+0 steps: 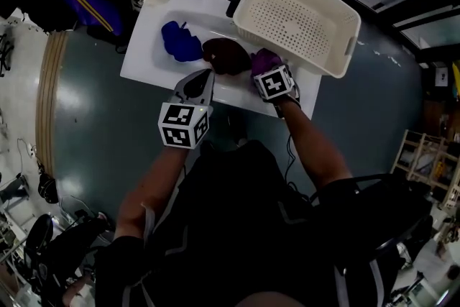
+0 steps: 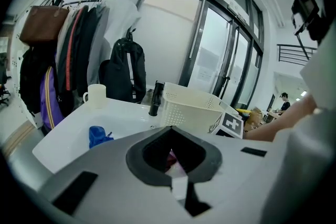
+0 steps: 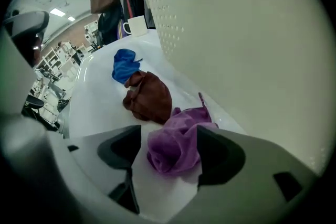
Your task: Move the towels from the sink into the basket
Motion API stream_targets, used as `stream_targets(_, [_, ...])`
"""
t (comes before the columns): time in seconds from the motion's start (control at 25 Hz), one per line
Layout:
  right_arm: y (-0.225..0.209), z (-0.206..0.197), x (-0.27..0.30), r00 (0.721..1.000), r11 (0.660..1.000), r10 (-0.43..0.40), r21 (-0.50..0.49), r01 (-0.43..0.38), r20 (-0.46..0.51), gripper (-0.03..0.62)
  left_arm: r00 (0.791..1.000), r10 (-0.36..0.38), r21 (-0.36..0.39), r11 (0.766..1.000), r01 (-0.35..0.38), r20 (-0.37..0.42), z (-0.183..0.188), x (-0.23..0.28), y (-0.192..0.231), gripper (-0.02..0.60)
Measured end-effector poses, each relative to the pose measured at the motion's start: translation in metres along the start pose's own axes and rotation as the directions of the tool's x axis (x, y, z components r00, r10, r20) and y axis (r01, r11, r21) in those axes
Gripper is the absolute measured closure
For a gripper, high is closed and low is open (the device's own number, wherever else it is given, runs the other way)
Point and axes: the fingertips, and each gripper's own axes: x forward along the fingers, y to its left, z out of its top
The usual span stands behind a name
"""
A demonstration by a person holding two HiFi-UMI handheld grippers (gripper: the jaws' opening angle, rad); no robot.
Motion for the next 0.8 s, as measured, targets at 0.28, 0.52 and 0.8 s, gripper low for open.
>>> stream_targets(0.28, [-0.01,-0.004,0.03,0.996,0.994,-0.05,-0.101,0.044,-0.067,0.263,1.0,0.018,-0.01,1.0,-0.019,-0.014,-0.002,0.002,0.009,0.577])
stream_targets(0.52, [-0.014,-0.013,0.046,0.991,0.999,-0.011,-0.039,0.006,-0.132,0.339,1.0,0.023,-0.015,1.0,-0.023,-0.007,0.003,-0.005,0.012,0.577])
stream_targets(0.8, [-0.019,-0.014,0.04,0.989,0.995,-0.063,-0.08,0.053,-0.136,0.479,0.999,0.044,-0.015,0.999,-0.044,0.008,0.01,-0.019,0.018,0.577])
